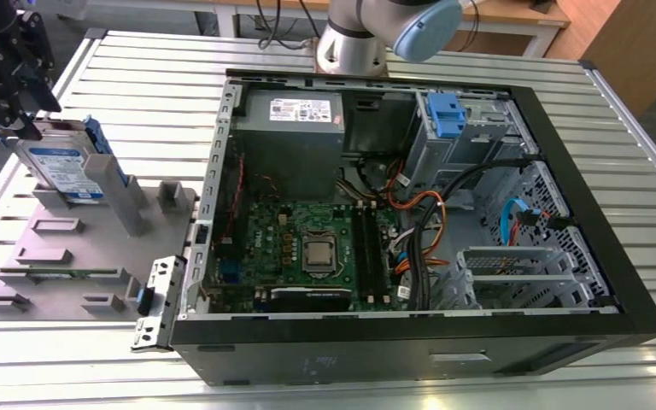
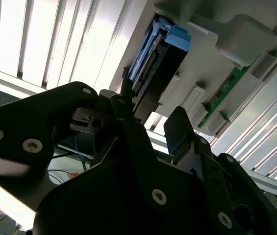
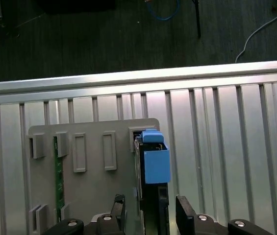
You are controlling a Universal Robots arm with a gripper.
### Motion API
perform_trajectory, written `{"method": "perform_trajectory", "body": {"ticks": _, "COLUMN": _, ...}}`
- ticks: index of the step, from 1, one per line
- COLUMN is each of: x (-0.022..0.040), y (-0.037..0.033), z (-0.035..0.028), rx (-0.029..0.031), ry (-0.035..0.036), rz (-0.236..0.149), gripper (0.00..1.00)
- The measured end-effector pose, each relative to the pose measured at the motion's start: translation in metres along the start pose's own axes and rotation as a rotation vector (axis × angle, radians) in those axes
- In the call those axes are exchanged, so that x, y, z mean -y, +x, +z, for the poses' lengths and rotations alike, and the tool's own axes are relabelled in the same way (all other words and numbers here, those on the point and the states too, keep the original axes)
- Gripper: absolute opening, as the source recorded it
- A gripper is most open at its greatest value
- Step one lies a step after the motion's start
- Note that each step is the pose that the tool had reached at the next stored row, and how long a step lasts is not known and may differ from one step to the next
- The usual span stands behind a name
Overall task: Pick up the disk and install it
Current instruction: 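Pick up the disk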
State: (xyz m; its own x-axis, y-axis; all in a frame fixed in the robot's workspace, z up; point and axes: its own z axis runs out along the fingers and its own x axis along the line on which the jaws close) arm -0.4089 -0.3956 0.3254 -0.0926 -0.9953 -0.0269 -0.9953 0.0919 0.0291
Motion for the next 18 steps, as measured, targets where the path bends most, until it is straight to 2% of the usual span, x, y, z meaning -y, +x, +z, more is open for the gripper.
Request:
{"method": "perform_trajectory", "body": {"ticks": 13, "x": 0.0001, "y": 0.0006, "z": 0.0203, "rx": -0.0016, "ry": 0.0002, "rz": -0.061, "gripper": 0.53}}
{"method": "perform_trajectory", "body": {"ticks": 18, "x": 0.0001, "y": 0.0007, "z": 0.0222, "rx": -0.0020, "ry": -0.0002, "rz": -0.067, "gripper": 0.53}}
